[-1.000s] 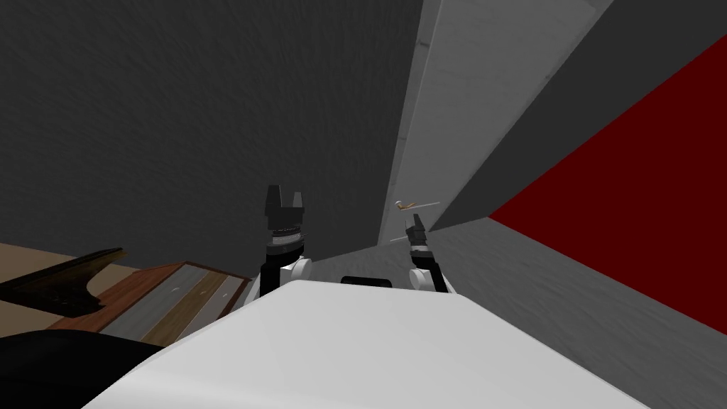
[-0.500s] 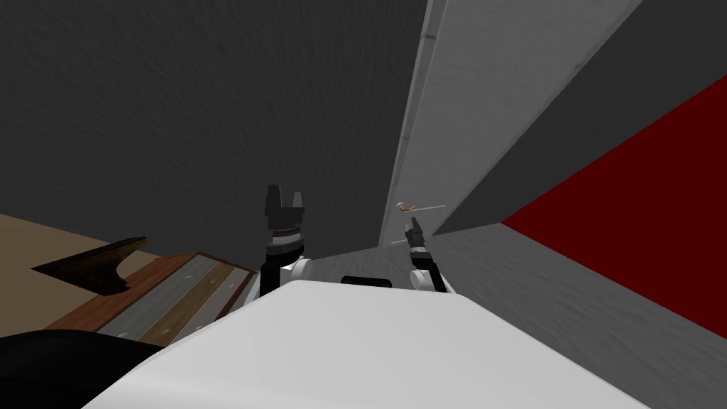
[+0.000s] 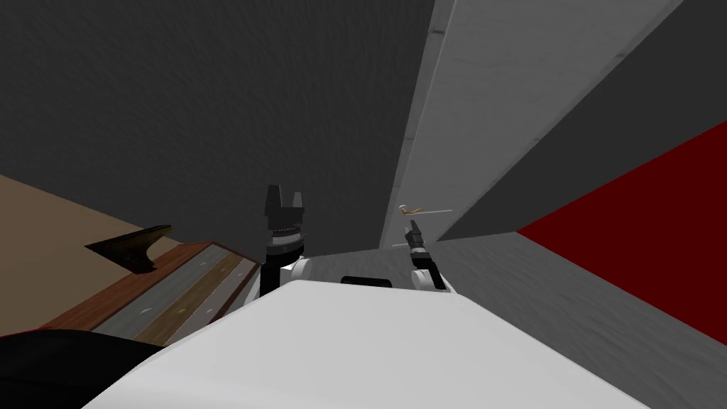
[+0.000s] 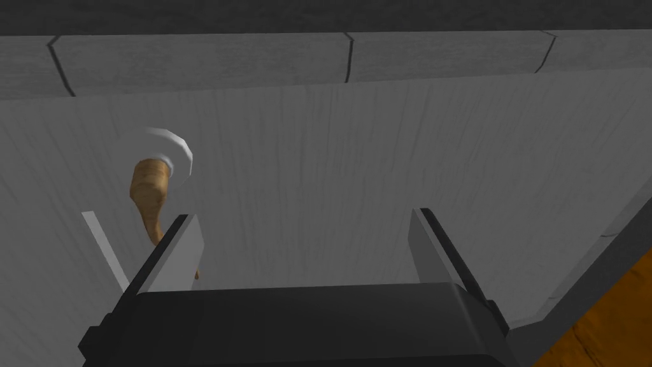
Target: Pull the door open
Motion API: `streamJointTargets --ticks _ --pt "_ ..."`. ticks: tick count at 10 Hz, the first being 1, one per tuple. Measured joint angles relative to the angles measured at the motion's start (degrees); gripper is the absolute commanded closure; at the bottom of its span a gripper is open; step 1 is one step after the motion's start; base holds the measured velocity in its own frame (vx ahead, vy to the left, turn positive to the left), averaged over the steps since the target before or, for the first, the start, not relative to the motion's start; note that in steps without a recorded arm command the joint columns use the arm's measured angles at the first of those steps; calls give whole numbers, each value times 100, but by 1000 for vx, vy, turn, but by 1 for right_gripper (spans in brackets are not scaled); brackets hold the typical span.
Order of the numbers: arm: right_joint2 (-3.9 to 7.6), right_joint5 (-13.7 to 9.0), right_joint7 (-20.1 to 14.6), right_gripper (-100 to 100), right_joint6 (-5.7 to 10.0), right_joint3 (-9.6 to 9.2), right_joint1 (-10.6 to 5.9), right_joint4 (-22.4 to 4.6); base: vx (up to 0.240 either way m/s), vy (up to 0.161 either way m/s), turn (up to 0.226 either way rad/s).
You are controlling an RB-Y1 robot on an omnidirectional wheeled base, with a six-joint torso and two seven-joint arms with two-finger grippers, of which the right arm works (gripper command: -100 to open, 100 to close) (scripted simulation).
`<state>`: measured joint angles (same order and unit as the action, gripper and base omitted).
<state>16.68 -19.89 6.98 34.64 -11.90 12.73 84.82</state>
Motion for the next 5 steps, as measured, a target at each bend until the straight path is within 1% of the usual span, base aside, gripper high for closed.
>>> streamJointTargets --ticks 1,2,3,4,5 --pt "33 -40 -4 -100 24 -20 -28 -122 11 -75 118" --pt "97 -103 -28 -100 93 -50 -103 -358 14 -110 145" --pt "180 -188 -49 -100 135 -82 -139 -525 27 -118 190" --pt "255 -280 -66 -100 169 -113 -238 -748 31 -120 232" --pt "312 -369 -68 -100 189 -146 -337 -968 29 -108 164"
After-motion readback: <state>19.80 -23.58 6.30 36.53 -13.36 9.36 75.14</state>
